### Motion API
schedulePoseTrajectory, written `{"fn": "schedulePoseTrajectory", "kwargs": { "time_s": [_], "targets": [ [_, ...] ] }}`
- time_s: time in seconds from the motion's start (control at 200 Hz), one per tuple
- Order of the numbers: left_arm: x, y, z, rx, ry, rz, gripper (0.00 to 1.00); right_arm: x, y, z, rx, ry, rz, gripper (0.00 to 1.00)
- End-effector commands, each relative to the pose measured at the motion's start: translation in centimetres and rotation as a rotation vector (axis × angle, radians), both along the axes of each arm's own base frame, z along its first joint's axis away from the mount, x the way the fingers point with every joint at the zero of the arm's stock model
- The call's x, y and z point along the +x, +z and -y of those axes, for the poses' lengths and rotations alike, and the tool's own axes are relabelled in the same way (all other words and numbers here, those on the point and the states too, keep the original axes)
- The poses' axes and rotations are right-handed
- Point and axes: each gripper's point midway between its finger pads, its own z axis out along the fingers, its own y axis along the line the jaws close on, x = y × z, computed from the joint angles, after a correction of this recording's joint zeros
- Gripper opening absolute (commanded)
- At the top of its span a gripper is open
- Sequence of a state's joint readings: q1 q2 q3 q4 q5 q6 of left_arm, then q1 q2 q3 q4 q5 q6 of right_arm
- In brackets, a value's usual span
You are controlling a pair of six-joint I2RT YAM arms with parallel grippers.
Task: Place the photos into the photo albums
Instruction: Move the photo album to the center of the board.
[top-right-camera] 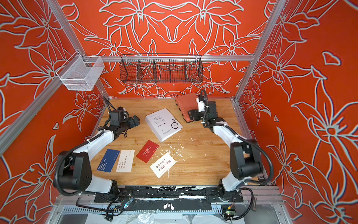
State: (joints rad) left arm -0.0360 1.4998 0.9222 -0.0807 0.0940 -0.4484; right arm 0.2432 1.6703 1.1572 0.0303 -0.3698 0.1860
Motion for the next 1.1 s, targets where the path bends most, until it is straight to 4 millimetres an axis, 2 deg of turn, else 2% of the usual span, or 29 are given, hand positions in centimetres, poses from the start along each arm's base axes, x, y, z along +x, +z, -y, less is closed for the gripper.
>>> {"fn": "schedulePoseTrajectory", "kwargs": {
  "time_s": [0.0,0.145,0.26,0.375,0.555,0.766,0.871,1.096],
  "targets": [
    [0.2,-2.1,2.8,-0.183,0.005,-0.105,0.97,-1.6,-3.6,-4.7,0.053,0.111,-0.212,0.86],
    [1.9,-3.2,5.5,-0.237,-0.083,-0.126,0.97,0.2,-5.8,-7.8,0.047,0.151,-0.290,0.87],
    [2.6,-4.0,6.2,-0.274,-0.102,-0.127,0.97,1.2,-7.9,-9.1,0.030,0.152,-0.354,0.87],
    [3.3,-4.8,6.7,-0.292,-0.123,-0.142,0.97,1.8,-10.0,-9.7,0.003,0.132,-0.398,0.88],
    [4.6,-6.7,8.8,-0.384,-0.192,-0.206,0.97,2.0,-12.6,-10.0,-0.033,0.093,-0.444,0.89],
    [4.6,-8.2,10.4,-0.427,-0.246,-0.253,0.97,1.1,-14.3,-10.0,-0.049,0.081,-0.500,0.89],
    [4.7,-8.5,11.9,-0.442,-0.305,-0.288,0.97,-0.4,-14.8,-10.1,-0.036,0.104,-0.550,0.84],
    [3.0,-8.0,14.0,-0.410,-0.398,-0.311,0.97,-4.7,-13.1,-9.2,0.033,0.122,-0.561,0.79]
  ]
}}
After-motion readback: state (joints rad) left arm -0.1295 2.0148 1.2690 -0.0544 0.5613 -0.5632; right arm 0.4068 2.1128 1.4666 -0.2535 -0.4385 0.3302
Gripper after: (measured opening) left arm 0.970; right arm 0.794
